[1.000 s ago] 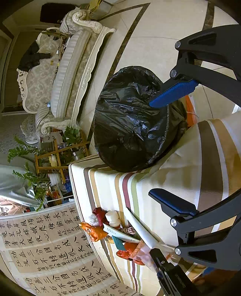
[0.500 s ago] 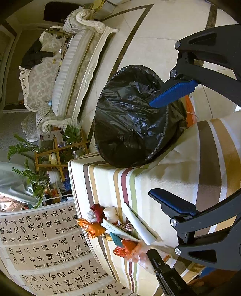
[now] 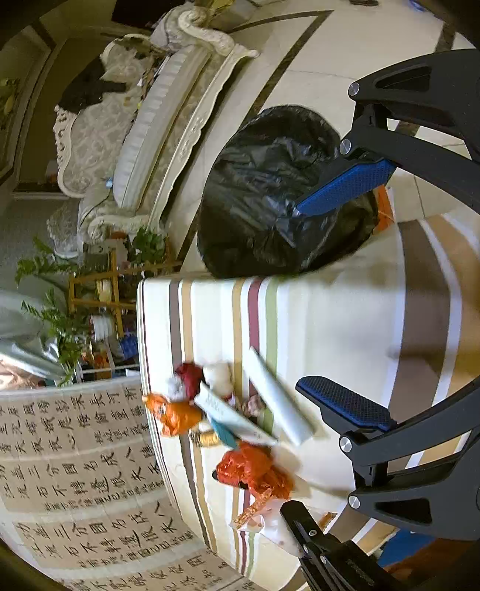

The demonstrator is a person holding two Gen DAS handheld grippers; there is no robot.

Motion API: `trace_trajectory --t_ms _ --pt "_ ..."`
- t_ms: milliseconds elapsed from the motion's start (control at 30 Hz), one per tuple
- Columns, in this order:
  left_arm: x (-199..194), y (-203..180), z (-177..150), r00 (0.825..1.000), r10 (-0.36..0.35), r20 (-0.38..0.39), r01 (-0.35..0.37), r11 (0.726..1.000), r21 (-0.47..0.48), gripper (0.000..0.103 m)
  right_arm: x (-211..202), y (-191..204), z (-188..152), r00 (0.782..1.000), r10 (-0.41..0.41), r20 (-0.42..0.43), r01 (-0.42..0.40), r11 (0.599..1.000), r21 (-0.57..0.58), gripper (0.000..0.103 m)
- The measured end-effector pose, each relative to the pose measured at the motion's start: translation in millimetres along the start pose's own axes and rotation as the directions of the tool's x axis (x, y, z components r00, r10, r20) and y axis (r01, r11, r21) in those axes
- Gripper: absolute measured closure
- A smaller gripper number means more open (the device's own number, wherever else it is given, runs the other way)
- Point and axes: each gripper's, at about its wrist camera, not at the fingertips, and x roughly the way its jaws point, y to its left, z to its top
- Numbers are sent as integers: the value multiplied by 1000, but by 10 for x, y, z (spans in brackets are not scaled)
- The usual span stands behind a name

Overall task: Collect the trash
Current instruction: 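Grasp the white tube with the right tool while the left tool holds the bag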

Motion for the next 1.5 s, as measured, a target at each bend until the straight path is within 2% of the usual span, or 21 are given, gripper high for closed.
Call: trace_trajectory --t_ms 333,600,667,800,833,867,1100,1133,1233,1300,1400,1500 --pt "-131 308 39 1000 -1 27 2 1000 -28 91 215 602 195 999 36 -29 -39 995 -92 16" --pt "-85 475 -13 1000 14 9 -13 998 -62 91 398 692 158 995 -2 -99 -12 991 -136 16" --pt "-68 466 -22 1000 8 5 -8 998 -61 91 399 621 128 994 -12 -112 -2 992 -126 25" --pt "-38 420 -29 1000 -12 0 12 998 -55 91 413 469 76 989 -3 -145 -10 996 -90 32" --pt "-25 412 -30 1000 -17 -3 17 998 -54 91 415 458 72 989 2 -146 -15 996 -85 38" --pt "-16 392 -32 1000 -22 -5 22 998 -52 91 412 445 69 989 10 -148 -22 996 -82 41" --pt "21 362 -15 1000 -20 -6 19 999 -42 91 407 461 152 993 25 -116 -36 995 -91 41" --pt "30 367 -9 1000 -15 -6 15 999 -45 91 425 472 169 993 24 -112 -35 995 -97 43" --pt "42 384 -15 1000 2 -3 -2 999 -46 91 500 458 170 991 46 -126 -59 994 -96 60" --pt "52 379 -17 1000 19 2 -19 999 -42 91 530 436 167 989 59 -135 -71 994 -85 67" --pt "76 356 -24 999 51 3 -51 998 -29 91 519 419 164 990 67 -128 -79 993 -89 85" --pt "74 319 -21 998 66 10 -66 998 -17 91 503 381 149 988 86 -127 -96 992 -76 87"
